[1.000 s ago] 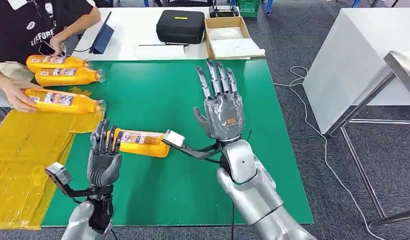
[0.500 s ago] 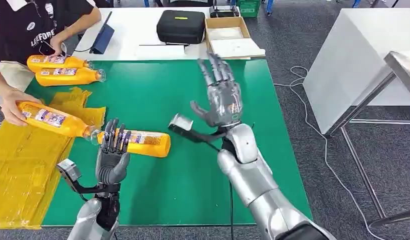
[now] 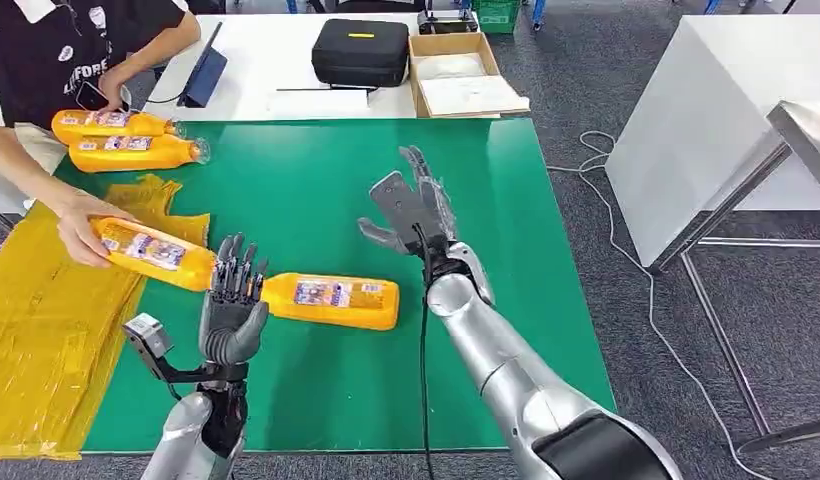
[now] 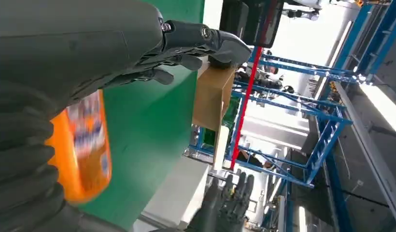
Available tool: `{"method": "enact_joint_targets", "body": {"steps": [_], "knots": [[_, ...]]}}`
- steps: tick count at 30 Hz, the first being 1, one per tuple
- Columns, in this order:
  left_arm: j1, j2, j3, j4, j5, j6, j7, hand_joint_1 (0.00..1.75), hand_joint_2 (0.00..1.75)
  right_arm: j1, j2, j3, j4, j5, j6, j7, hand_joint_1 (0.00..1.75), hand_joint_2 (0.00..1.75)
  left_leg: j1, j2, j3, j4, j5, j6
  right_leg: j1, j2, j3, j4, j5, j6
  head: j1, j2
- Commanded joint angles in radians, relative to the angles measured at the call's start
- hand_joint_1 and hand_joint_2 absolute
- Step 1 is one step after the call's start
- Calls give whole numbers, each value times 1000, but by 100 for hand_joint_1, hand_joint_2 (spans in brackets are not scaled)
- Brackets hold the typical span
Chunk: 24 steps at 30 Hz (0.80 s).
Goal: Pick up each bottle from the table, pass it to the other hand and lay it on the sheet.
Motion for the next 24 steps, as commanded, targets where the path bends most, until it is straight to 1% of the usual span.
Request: {"method": "enact_joint_targets", "body": {"steps": [1,4,6,7,8,10,11,13,14,16,17,19,22,24], "knots": [[-36,-25,17,64,-6,11,10,0,175,-75,-2,175,90,-85,68,43,0,175,0,-1,1,0,0,-1,0,-1,2,0,-1,-1,0,0],[-36,-25,17,64,-6,11,10,0,175,-75,-2,175,90,-85,68,43,0,175,0,-2,1,0,0,-1,0,-2,2,0,-1,-1,0,0],[-40,-27,19,64,-9,14,13,0,175,-87,-2,239,101,-100,61,121,0,175,0,-2,2,0,0,-2,0,-2,2,0,-1,-1,0,0],[-44,-27,18,67,-10,13,17,0,175,-91,-2,281,96,-101,79,143,0,175,0,-1,1,0,0,-1,0,-2,1,0,-1,-1,0,0],[-52,-28,19,72,-11,14,22,0,175,-100,-2,348,95,-88,75,212,0,175,0,-2,2,0,-1,-2,0,-2,3,0,-1,-1,0,0],[-69,-28,15,90,-14,12,31,0,175,-107,-2,427,79,-93,94,280,0,175,0,-1,1,0,0,-1,0,-1,1,0,0,-1,0,0],[-85,-30,14,107,-15,15,36,0,175,-112,-2,479,79,-90,69,325,0,175,0,-1,2,0,-1,-2,0,-2,2,0,-1,-1,0,0],[-105,-31,15,128,-17,22,38,0,175,-119,-2,556,77,-78,60,392,0,175,0,-1,1,0,0,-2,0,-2,1,0,-1,-1,0,0],[-113,-32,18,133,-18,27,40,0,175,-122,-2,614,66,-33,26,420,0,175,0,-3,2,0,0,-2,0,-3,3,0,-1,-1,0,0],[-123,-31,35,138,-17,38,45,0,175,-126,-2,711,25,47,16,484,0,175,0,-2,1,0,0,-2,0,-2,1,0,-1,-1,0,0],[-118,-30,52,128,-16,45,49,0,175,-126,-2,779,-13,128,-10,543,0,175,0,-2,2,0,-1,-2,0,-2,3,0,-1,-1,0,0],[-112,-28,60,120,-16,41,58,0,175,-115,-2,792,-49,153,-12,581,0,175,0,0,1,0,-1,-2,0,0,1,1,-1,-1,0,0],[-109,-27,61,118,-16,39,59,0,175,-114,-2,792,-52,155,-11,585,0,175,0,0,2,0,-1,-2,0,-1,3,0,-1,-1,0,0],[-108,-30,62,117,-16,39,59,0,175,-117,-2,788,-44,156,-9,583,0,175,0,-1,0,0,0,-1,0,-1,0,0,0,-1,0,0]]}}
